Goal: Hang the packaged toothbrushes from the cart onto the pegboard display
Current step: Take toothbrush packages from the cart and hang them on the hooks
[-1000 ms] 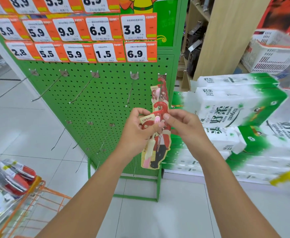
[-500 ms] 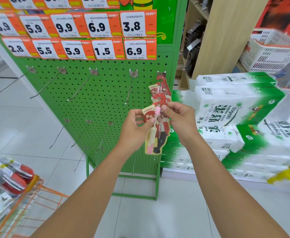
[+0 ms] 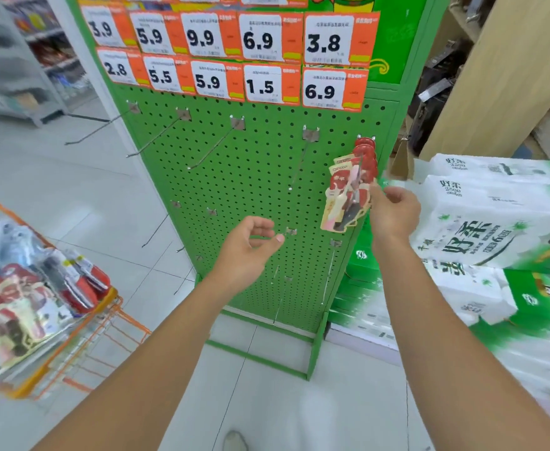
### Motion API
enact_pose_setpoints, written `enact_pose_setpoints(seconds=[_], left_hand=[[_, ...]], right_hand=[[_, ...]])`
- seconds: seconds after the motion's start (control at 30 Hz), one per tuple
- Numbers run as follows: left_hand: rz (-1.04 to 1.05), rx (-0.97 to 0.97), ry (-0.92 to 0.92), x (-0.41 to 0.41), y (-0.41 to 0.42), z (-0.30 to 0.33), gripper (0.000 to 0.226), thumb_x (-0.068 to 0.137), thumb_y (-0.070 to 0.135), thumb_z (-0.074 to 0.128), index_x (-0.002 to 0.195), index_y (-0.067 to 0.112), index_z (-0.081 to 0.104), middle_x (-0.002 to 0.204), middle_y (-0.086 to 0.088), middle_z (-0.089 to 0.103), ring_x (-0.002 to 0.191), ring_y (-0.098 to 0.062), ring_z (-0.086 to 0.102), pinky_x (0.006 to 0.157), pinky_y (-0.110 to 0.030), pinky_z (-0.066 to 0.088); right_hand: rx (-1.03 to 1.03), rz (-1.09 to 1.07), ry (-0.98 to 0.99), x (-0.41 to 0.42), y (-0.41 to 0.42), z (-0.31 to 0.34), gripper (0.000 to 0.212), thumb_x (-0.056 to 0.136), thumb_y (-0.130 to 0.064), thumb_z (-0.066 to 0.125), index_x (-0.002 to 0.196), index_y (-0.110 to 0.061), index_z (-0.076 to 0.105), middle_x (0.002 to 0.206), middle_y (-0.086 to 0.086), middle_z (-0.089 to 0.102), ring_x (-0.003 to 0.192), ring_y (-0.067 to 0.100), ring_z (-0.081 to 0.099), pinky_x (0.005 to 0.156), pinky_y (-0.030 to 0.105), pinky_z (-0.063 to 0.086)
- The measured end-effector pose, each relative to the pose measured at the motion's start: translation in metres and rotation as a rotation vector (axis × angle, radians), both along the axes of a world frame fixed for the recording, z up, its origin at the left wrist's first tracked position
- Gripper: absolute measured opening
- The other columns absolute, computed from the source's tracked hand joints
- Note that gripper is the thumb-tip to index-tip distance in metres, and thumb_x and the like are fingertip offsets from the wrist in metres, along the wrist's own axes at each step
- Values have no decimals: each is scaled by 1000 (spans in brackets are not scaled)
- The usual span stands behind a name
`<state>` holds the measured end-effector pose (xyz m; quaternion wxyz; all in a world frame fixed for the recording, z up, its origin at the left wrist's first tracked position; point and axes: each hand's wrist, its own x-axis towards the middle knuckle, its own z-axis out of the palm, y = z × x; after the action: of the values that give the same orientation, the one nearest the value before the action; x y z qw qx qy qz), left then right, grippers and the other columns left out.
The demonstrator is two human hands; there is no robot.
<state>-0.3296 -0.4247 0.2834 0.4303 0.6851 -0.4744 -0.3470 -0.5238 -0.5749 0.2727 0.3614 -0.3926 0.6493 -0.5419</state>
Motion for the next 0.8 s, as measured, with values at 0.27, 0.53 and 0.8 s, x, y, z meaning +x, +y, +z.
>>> enact_pose_setpoints(seconds=[0.27,0.53,0.8], left_hand=[[195,33,67,122,43,-15,13,94,27,67,107,23,64,99,1,70,93,-21,71,85,-40,59],[417,112,113,322,126,-94,7,91,19,72,93,16,65,75,1,67,59,-2,64,59,-22,49],[754,394,-9,523,257,-177,35,88,29,73,117,12,61,111,-3,65,91,-20,62,77,-30,48]], right_hand=[[64,530,-88,166,132,-36,2,93,-20,67,93,-22,67,94,1,70,90,26,69,85,48,59],[330,1155,84,383,180,-75,12,96,-15,66,101,-4,68,90,14,71,71,15,67,59,19,55],[493,1299,227,594,250,-147,17,88,-19,75,102,-13,69,99,7,70,83,19,67,75,34,61]])
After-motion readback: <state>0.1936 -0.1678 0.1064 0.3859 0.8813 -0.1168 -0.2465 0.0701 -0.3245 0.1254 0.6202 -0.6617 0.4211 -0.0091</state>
